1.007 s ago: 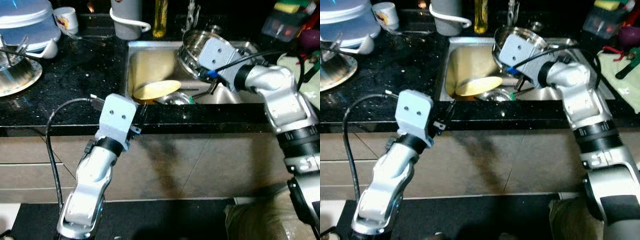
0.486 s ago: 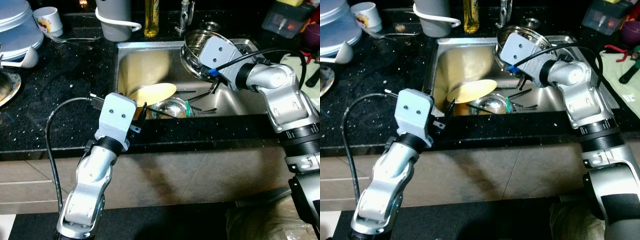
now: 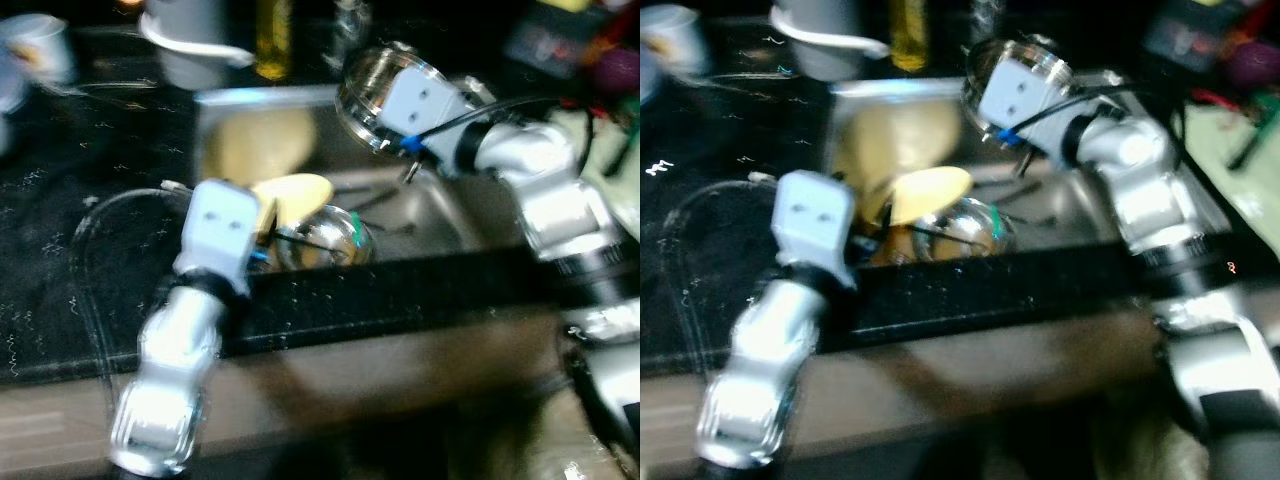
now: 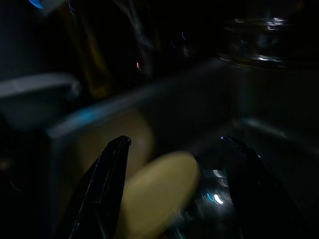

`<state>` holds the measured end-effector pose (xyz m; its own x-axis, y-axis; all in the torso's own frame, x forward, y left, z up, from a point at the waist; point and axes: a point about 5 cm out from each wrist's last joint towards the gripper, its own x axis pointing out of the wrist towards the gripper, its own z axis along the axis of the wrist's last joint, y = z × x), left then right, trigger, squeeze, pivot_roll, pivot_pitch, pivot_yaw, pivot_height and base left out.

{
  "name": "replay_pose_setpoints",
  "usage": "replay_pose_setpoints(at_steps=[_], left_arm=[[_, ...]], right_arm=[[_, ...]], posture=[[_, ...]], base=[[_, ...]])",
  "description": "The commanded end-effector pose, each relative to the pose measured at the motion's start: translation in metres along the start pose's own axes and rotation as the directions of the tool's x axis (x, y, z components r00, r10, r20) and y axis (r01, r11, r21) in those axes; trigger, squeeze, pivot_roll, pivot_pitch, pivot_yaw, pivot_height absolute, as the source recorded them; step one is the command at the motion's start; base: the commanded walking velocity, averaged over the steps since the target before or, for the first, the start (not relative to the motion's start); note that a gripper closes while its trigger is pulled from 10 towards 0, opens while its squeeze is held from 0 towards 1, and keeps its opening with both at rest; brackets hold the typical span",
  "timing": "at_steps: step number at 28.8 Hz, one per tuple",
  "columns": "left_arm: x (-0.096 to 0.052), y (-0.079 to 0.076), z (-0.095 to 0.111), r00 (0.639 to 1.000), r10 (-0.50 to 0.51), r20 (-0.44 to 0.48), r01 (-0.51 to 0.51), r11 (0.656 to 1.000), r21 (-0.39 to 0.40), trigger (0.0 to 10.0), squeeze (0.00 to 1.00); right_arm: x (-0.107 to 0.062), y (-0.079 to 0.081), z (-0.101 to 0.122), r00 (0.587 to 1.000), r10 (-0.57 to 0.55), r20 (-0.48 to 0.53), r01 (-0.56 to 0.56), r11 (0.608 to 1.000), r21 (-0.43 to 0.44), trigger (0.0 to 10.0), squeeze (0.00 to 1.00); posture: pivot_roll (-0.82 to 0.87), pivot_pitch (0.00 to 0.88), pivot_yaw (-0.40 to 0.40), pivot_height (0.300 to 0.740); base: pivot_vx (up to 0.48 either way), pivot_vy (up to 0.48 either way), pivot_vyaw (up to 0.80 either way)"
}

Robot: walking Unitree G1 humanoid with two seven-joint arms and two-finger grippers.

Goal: Kitchen organization

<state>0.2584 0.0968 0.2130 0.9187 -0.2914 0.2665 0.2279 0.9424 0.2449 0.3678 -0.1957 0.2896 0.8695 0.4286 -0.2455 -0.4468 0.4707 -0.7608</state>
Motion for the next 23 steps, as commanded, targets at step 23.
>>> replay_pose_setpoints(at_steps=[23], left_arm=[[-0.007,0.002,-0.011,0.996,0.055,-0.066,-0.056,0.998,-0.015,10.0,0.0]], right_arm=[[0.018,0.031,0.01,0.96,0.268,-0.086,-0.279,0.947,-0.157,10.0,0.0]], posture=[[0.02,0.057,-0.073,0.74]], base=[[0.068,0.0,0.0]])
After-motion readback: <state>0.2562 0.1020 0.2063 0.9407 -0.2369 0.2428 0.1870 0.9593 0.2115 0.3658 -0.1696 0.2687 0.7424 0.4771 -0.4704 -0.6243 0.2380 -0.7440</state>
